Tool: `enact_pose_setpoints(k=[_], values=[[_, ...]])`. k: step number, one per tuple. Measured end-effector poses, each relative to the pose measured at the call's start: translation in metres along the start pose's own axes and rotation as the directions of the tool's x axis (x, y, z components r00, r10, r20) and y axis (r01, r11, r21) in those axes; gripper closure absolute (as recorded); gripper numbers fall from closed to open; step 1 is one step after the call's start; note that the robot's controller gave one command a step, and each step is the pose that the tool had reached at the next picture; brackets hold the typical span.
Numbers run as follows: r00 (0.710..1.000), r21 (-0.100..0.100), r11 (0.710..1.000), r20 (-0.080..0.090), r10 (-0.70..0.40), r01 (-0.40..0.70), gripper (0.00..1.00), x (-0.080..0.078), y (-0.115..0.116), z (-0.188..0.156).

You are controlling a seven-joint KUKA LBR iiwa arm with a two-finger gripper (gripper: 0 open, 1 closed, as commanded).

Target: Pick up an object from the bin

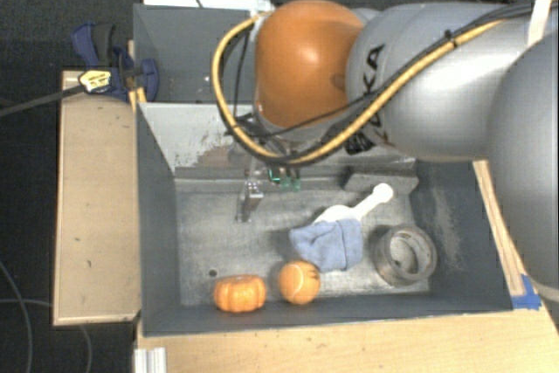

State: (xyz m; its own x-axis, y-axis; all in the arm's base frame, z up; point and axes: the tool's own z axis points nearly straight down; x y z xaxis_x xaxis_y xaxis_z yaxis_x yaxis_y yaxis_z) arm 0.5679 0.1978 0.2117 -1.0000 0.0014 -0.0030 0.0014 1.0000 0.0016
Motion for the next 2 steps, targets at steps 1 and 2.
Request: enact_pose_setpoints(k=[1, 2], values=[[0.998, -0.001, 0.998, 0.005, -0.068, 0.069, 0.00, -0.005, 0.000, 0.049], [0.995, 0.001, 0.995, -0.005, -0.098, 0.098, 0.00, -0.004, 0.001, 0.092]])
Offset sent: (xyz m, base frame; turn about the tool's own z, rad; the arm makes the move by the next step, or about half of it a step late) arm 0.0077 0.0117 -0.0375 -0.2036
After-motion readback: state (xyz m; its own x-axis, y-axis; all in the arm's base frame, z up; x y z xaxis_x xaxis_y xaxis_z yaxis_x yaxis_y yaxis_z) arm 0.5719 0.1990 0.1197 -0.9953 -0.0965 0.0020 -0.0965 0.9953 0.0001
